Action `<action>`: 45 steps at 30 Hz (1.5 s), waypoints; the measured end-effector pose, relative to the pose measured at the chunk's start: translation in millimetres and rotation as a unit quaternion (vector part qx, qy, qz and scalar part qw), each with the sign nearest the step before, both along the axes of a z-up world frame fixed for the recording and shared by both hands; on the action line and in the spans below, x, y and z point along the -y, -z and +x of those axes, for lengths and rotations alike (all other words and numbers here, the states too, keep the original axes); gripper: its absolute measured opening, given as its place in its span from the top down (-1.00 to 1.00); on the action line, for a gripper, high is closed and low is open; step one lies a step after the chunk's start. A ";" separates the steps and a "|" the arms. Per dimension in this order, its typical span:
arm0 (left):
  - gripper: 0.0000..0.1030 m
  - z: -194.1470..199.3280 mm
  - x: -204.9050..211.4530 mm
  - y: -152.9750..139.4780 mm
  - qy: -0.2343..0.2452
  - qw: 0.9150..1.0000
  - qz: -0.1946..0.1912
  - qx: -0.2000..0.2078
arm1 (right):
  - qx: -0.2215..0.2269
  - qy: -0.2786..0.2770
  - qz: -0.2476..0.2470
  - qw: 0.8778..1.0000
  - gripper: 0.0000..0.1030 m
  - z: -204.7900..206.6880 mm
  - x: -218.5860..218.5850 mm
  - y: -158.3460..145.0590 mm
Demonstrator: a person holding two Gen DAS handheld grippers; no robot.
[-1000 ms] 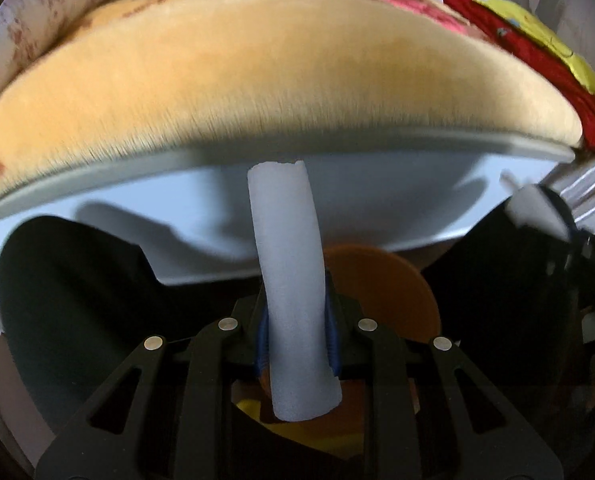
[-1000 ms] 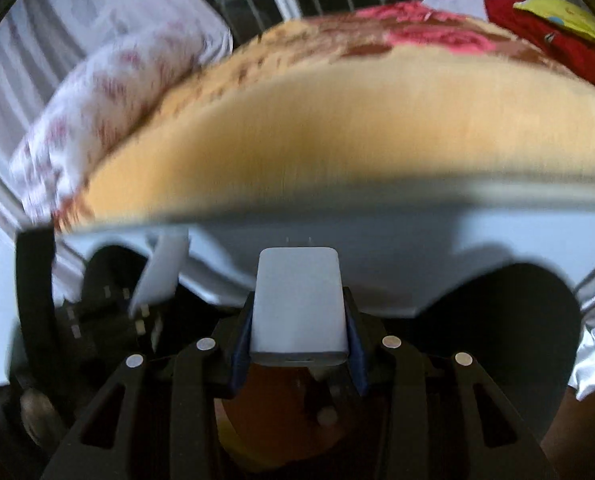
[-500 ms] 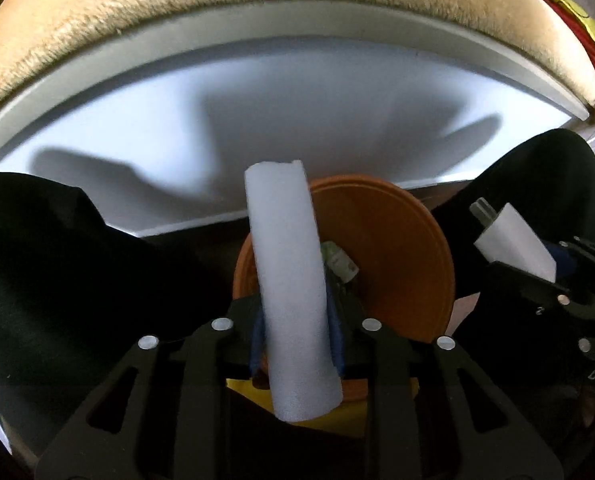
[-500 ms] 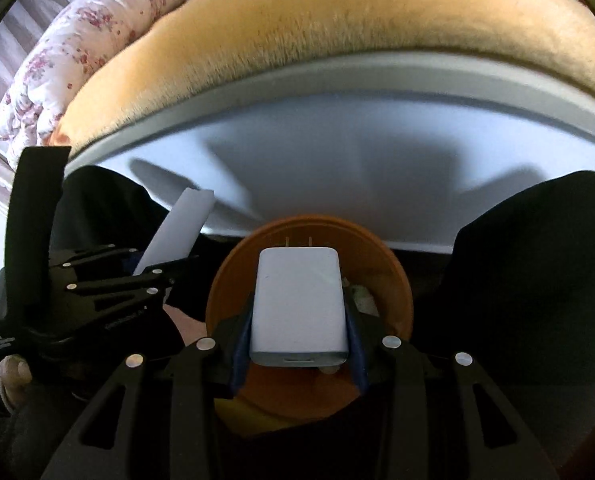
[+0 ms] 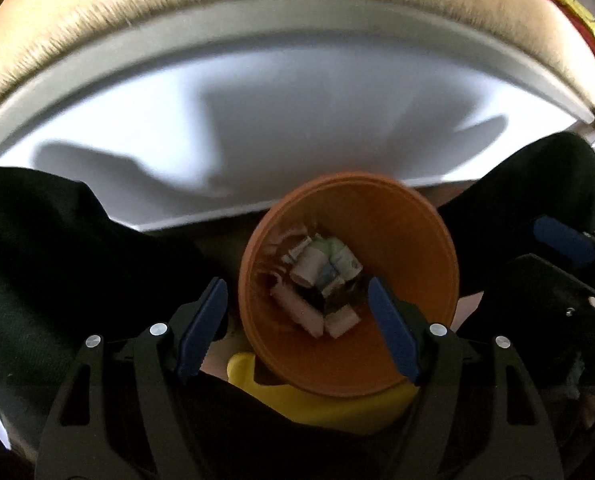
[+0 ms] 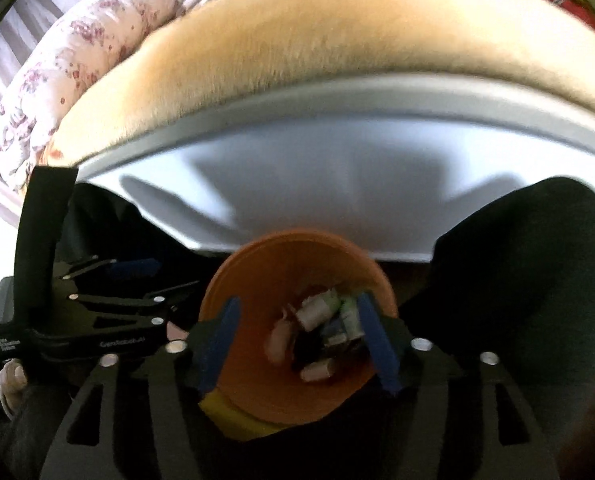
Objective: Collect trash
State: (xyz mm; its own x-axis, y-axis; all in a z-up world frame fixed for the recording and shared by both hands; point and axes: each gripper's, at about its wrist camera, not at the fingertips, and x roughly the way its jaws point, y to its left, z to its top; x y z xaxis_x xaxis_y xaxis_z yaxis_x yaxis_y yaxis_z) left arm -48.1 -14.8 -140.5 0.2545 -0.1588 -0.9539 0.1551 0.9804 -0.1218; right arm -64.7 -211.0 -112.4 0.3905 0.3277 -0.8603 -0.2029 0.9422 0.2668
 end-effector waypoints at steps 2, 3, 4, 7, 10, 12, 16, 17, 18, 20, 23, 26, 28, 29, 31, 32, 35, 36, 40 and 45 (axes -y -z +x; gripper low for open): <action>-0.39 -2.6 0.5 -16.1 -0.007 0.999 -0.003 0.039 | 0.034 0.024 -0.014 0.999 -0.54 -4.8 4.0 -12.5; -0.39 -7.5 -3.1 -31.3 -0.016 0.997 -0.005 0.077 | 0.053 0.035 -0.022 0.998 -0.58 -5.7 3.0 -19.3; -0.47 -11.2 -5.6 -42.8 -0.023 0.994 -0.005 0.105 | 0.070 0.044 -0.030 0.996 -0.72 -7.6 2.9 -25.5; -0.78 -24.1 -15.2 -79.6 -0.051 0.979 0.004 0.199 | 0.131 0.063 -0.059 0.988 -0.89 -14.8 0.2 -46.6; -0.78 -25.1 -16.3 -96.0 -0.061 0.970 0.012 0.235 | 0.179 0.063 -0.084 0.978 -0.89 -14.7 -7.4 -64.8; -0.78 -21.0 -18.2 -102.1 -0.066 0.968 0.014 0.241 | 0.203 0.067 -0.102 0.972 -0.89 -8.3 -19.2 -74.5; -0.78 -19.5 -19.2 -111.6 -0.066 0.964 0.009 0.256 | 0.220 0.088 -0.124 0.964 -0.89 -2.6 -18.8 -83.9; -0.78 -21.0 -18.6 -111.7 -0.065 0.964 0.009 0.259 | 0.221 0.092 -0.123 0.963 -0.89 -3.0 -18.3 -84.1; -0.78 -25.6 -15.1 -107.6 -0.065 0.963 0.009 0.261 | 0.221 0.095 -0.123 0.963 -0.89 -3.6 -18.0 -83.4; -0.78 -30.1 -15.4 -106.0 -0.063 0.964 0.008 0.259 | 0.220 0.103 -0.119 0.963 -0.89 -7.4 -16.8 -81.9; -0.78 -31.3 -13.2 -103.6 -0.062 0.965 0.002 0.254 | 0.213 0.117 -0.106 0.964 -0.89 -12.7 -13.4 -79.5; -0.78 -32.1 -13.2 -102.6 -0.060 0.966 0.000 0.252 | 0.208 0.129 -0.094 0.965 -0.89 -15.6 -7.1 -77.9; -0.78 -32.3 -14.4 -102.7 -0.060 0.966 -0.003 0.252 | 0.205 0.134 -0.088 0.966 -0.89 -16.6 -5.3 -77.1; -0.78 -32.9 -15.5 -102.7 -0.060 0.966 -0.007 0.252 | 0.203 0.136 -0.086 0.966 -0.89 -17.2 -4.8 -76.8; -0.78 -33.7 -17.0 -102.8 -0.060 0.966 -0.013 0.251 | 0.201 0.138 -0.083 0.966 -0.89 -18.5 -3.9 -76.1; -0.78 -33.7 -17.7 -102.7 -0.061 0.966 -0.016 0.250 | 0.201 0.139 -0.082 0.966 -0.89 -18.7 -3.8 -76.1; -0.78 -34.0 -18.9 -102.0 -0.064 0.966 -0.020 0.248 | 0.202 0.139 -0.082 0.966 -0.89 -20.3 -3.7 -76.2; -0.78 -33.8 -19.2 -101.9 -0.064 0.967 -0.021 0.248 | 0.202 0.138 -0.082 0.966 -0.90 -20.0 -3.6 -76.3; -0.78 -33.4 -19.9 -101.8 -0.063 0.966 -0.020 0.249 | 0.202 0.137 -0.083 0.966 -0.89 -20.5 -5.3 -75.9; -0.78 -33.2 -19.1 -100.6 -0.060 0.967 -0.021 0.247 | 0.201 0.137 -0.084 0.966 -0.89 -20.6 -6.3 -75.6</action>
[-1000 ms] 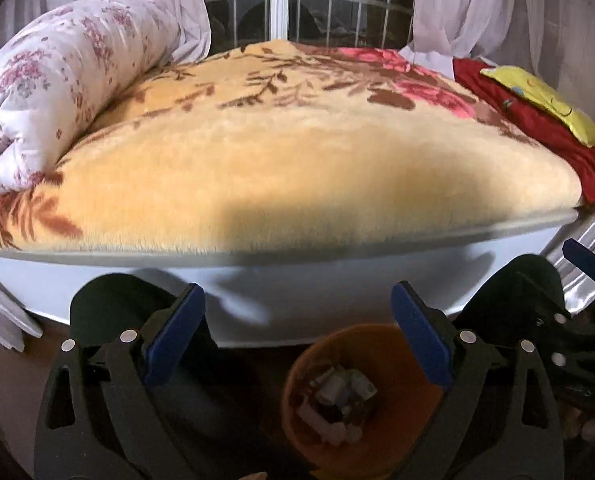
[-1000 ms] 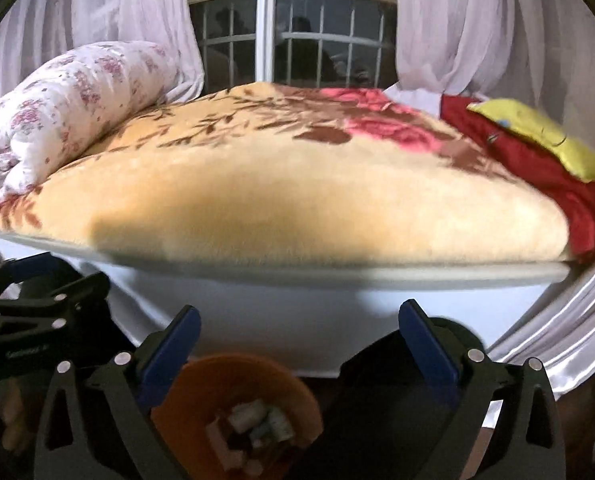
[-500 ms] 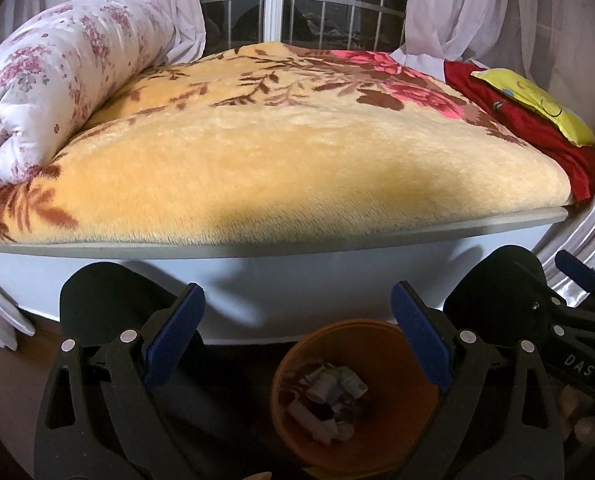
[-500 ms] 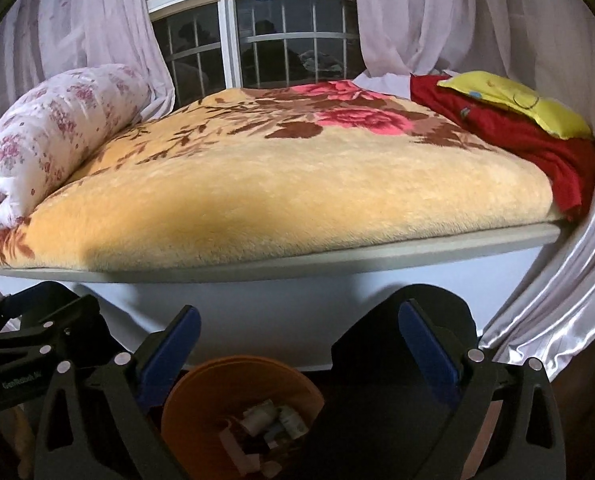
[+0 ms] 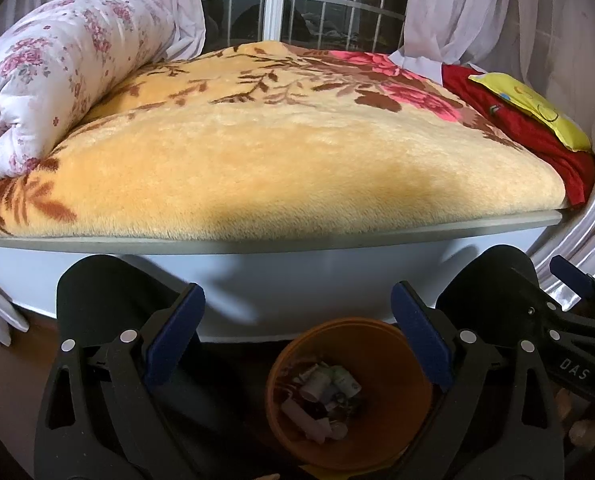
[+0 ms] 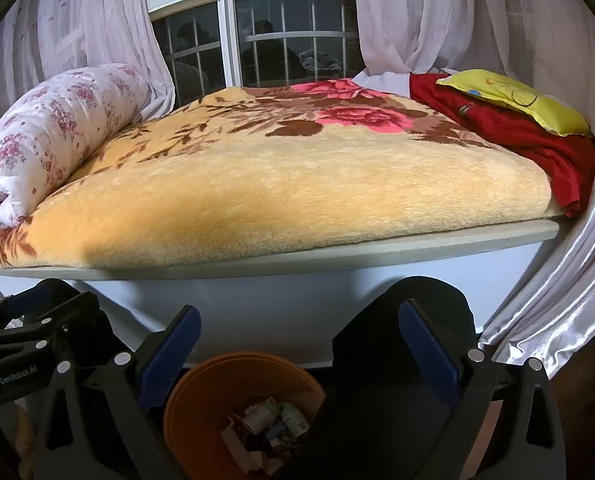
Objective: Collect trash
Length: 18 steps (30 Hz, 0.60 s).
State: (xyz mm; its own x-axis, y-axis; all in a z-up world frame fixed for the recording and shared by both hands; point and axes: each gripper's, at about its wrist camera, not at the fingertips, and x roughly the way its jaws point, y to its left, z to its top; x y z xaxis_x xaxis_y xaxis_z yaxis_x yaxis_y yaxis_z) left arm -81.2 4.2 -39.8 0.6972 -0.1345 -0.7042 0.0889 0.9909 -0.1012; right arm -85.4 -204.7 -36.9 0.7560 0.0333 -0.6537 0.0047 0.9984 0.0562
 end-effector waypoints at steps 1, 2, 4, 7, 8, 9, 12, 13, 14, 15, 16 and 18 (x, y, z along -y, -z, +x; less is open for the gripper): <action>-0.78 0.4 -0.1 -0.1 0.000 1.000 -0.001 -0.001 | 0.000 0.000 0.000 1.000 -0.89 0.1 -0.2 0.0; -0.78 0.9 -0.1 0.1 0.000 1.000 -0.002 -0.002 | -0.001 0.000 -0.001 1.000 -0.89 0.1 -0.4 0.2; -0.78 -0.1 0.4 0.3 -0.001 1.000 -0.003 -0.003 | -0.002 0.000 0.000 1.000 -0.89 0.2 -0.3 0.5; -0.78 0.0 0.6 0.3 -0.002 1.000 -0.004 -0.004 | -0.002 -0.001 -0.001 1.000 -0.89 0.3 0.2 0.6; -0.78 0.2 0.2 0.4 -0.001 1.000 -0.004 -0.004 | -0.002 -0.001 0.000 1.000 -0.90 0.1 0.1 0.7; -0.78 0.6 0.3 0.7 -0.001 1.000 -0.003 -0.005 | -0.002 -0.001 0.000 1.000 -0.89 0.5 0.4 0.6; -0.78 -0.1 0.5 2.2 -0.001 1.000 -0.004 -0.008 | -0.003 -0.001 0.000 1.000 -0.89 0.1 0.6 1.1; -0.78 -0.1 0.7 2.4 -0.002 1.000 -0.004 -0.008 | -0.004 -0.001 0.000 1.000 -0.89 -0.1 0.5 1.4; -0.78 0.0 0.8 2.4 -0.002 1.000 -0.004 -0.008 | -0.004 -0.001 0.000 1.000 -0.90 -0.2 0.5 1.8; -0.78 -0.2 1.1 2.5 -0.003 1.000 -0.003 -0.008 | -0.006 -0.001 0.001 1.000 -0.90 -0.5 0.6 2.3; -0.78 0.1 0.7 2.6 -0.003 1.000 -0.002 -0.007 | -0.006 -0.001 0.001 1.000 -0.89 -0.1 1.1 2.6; -0.78 -0.5 1.7 3.6 -0.002 1.000 -0.001 -0.007 | -0.008 0.000 0.002 1.000 -0.89 -0.3 1.8 3.3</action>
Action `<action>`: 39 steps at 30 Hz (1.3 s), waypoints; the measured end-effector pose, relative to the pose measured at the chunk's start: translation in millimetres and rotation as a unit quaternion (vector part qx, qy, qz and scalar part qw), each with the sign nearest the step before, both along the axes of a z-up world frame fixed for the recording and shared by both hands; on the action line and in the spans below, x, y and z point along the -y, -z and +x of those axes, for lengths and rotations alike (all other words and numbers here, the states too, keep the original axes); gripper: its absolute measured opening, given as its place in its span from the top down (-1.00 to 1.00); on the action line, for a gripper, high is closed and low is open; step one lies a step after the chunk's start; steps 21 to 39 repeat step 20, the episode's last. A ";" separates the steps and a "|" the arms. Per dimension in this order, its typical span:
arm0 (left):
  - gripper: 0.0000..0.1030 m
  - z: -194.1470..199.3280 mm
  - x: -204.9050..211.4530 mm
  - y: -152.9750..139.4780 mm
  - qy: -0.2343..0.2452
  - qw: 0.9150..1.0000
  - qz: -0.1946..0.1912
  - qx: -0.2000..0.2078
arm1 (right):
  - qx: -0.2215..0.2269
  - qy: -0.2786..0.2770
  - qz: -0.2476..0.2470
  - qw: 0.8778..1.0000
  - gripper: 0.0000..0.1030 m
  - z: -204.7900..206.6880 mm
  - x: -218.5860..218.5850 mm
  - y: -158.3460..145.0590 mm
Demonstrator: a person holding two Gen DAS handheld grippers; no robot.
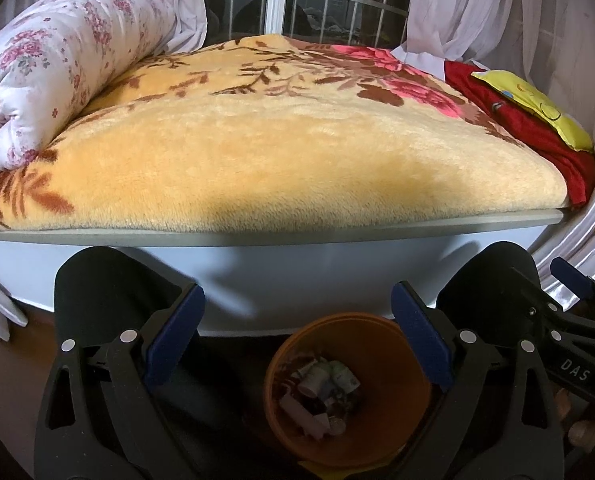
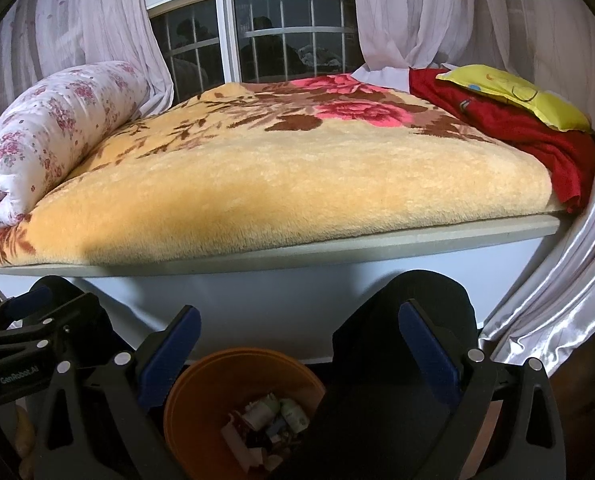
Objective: Collect trash
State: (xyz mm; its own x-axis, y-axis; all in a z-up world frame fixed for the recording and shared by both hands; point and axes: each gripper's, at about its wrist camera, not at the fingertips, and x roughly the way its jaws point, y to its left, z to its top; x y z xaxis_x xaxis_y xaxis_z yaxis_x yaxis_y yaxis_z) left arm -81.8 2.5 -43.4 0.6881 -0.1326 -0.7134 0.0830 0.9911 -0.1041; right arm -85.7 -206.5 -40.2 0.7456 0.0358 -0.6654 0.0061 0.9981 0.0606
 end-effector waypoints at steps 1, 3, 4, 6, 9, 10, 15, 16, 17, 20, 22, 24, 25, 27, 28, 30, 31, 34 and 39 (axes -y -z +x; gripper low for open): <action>-0.81 0.3 -0.4 -0.5 0.000 1.000 -0.001 -0.001 | 0.000 0.000 0.000 1.000 -0.90 0.3 0.1 0.1; -0.82 -0.3 1.0 1.1 -0.002 1.000 0.006 -0.003 | 0.000 0.001 0.001 1.000 -0.89 0.5 0.4 0.1; -0.82 -0.7 1.6 1.7 -0.004 1.000 0.008 -0.004 | -0.001 0.000 0.001 1.000 -0.89 0.5 0.5 0.2; -0.83 -1.2 2.8 3.0 -0.002 1.000 0.011 -0.005 | -0.001 0.000 0.000 1.000 -0.90 0.7 0.6 0.1; -0.84 -2.9 5.7 2.7 0.006 1.000 0.017 -0.001 | -0.002 0.000 0.001 1.000 -0.90 0.6 0.6 0.6; -0.84 -4.2 6.4 2.1 0.006 1.000 0.020 0.004 | -0.002 0.000 0.001 1.000 -0.89 0.3 0.9 1.2; -0.84 -6.8 4.4 -0.4 0.004 1.000 0.011 0.011 | -0.002 0.001 0.002 1.000 -0.90 -0.2 2.8 2.3; -0.84 -6.0 3.7 0.0 0.007 1.000 0.007 0.009 | -0.002 0.002 0.003 1.000 -0.89 0.0 3.3 2.7; -0.84 -5.3 3.6 1.3 0.009 1.000 0.005 0.005 | -0.001 0.003 0.004 1.000 -0.89 -0.4 3.5 3.1; -0.84 -3.5 5.2 4.4 0.011 1.000 0.004 -0.005 | -0.001 0.003 0.004 1.000 -0.89 -0.3 3.8 3.1; -0.84 -3.5 5.2 4.4 0.011 1.000 0.004 -0.005 | -0.001 0.003 0.004 1.000 -0.89 -0.3 3.8 3.1; -0.84 -3.5 5.2 4.4 0.011 1.000 0.004 -0.005 | -0.001 0.003 0.004 1.000 -0.89 -0.3 3.8 3.1; -0.84 -3.5 5.2 4.4 0.011 1.000 0.004 -0.005 | -0.001 0.003 0.004 1.000 -0.89 -0.3 3.8 3.1; -0.84 -3.5 5.2 4.4 0.011 1.000 0.004 -0.005 | -0.001 0.003 0.004 1.000 -0.89 -0.3 3.8 3.1; -0.84 -3.5 5.2 4.4 0.011 1.000 0.004 -0.005 | -0.001 0.003 0.004 1.000 -0.89 -0.3 3.8 3.1; -0.84 -3.5 5.2 4.4 0.011 1.000 0.004 -0.005 | -0.001 0.003 0.004 1.000 -0.89 -0.3 3.8 3.1; -0.84 -3.5 5.2 4.4 0.011 1.000 0.004 -0.005 | -0.001 0.003 0.004 1.000 -0.89 -0.3 3.8 3.1; -0.84 -3.5 5.2 4.4 0.011 1.000 0.004 -0.005 | -0.001 0.003 0.004 1.000 -0.89 -0.3 3.8 3.1; -0.84 -3.5 5.2 4.4 0.011 1.000 0.004 -0.005 | -0.001 0.003 0.004 1.000 -0.89 -0.3 3.8 3.1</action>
